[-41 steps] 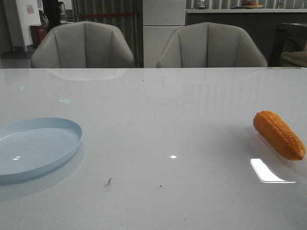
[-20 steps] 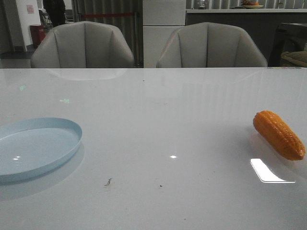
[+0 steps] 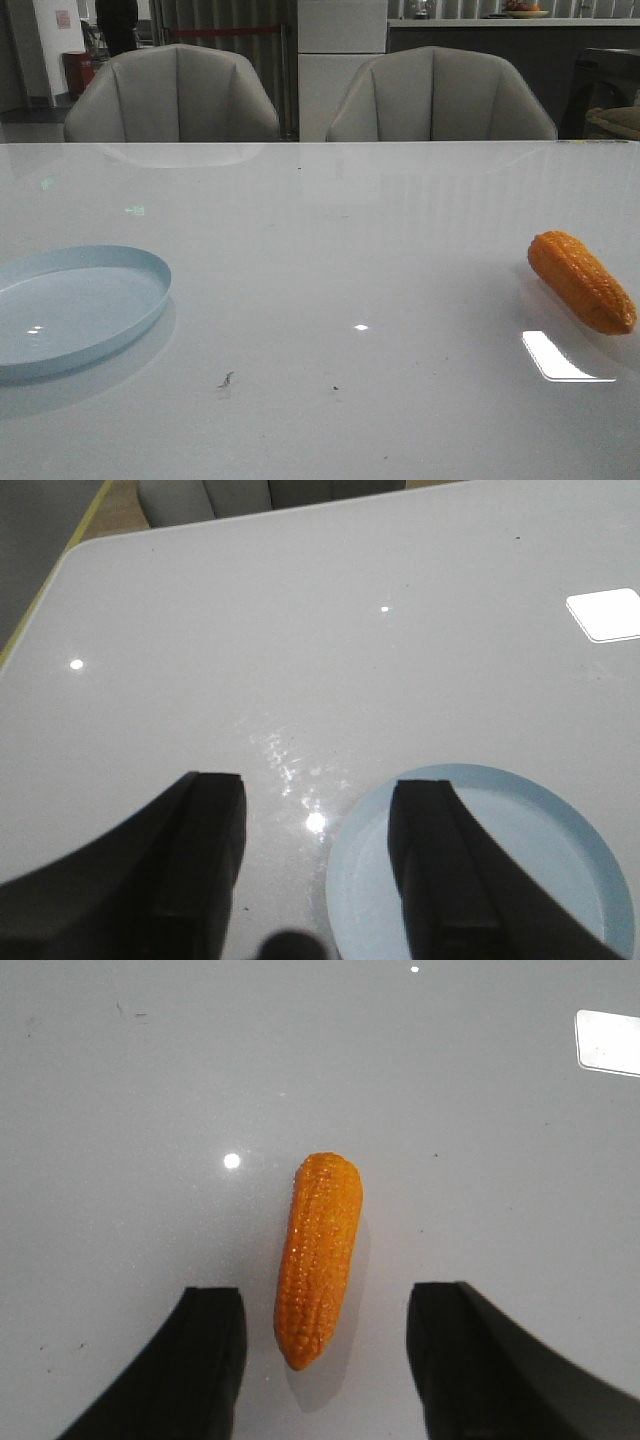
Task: Place corn on plate with both arms
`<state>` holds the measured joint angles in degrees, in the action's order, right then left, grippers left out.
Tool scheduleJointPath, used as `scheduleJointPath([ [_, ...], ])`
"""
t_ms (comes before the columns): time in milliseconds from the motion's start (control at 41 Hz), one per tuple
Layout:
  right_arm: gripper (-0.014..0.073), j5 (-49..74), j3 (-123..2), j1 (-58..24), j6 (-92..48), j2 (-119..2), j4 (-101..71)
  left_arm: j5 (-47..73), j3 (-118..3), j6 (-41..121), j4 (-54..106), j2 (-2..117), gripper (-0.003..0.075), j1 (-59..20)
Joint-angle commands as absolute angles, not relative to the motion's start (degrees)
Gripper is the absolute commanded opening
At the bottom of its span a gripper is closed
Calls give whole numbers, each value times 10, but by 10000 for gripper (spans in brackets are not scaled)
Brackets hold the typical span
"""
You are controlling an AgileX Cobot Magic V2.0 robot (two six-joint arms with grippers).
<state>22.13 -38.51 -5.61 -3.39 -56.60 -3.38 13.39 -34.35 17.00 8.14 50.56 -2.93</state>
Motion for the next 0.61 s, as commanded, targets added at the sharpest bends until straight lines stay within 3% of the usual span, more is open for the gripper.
scheduleJointPath([
  [0, 489, 202, -405, -56, -32, -559, -29, 122, -364, 164, 113, 503, 426, -33],
  [268, 489, 225, -405, -56, -32, -561, -29, 217, -374, 162, 154, 566, 426, -33],
  [585, 489, 245, -405, -56, -32, -561, -29, 331, -492, 162, 152, 733, 425, -32],
])
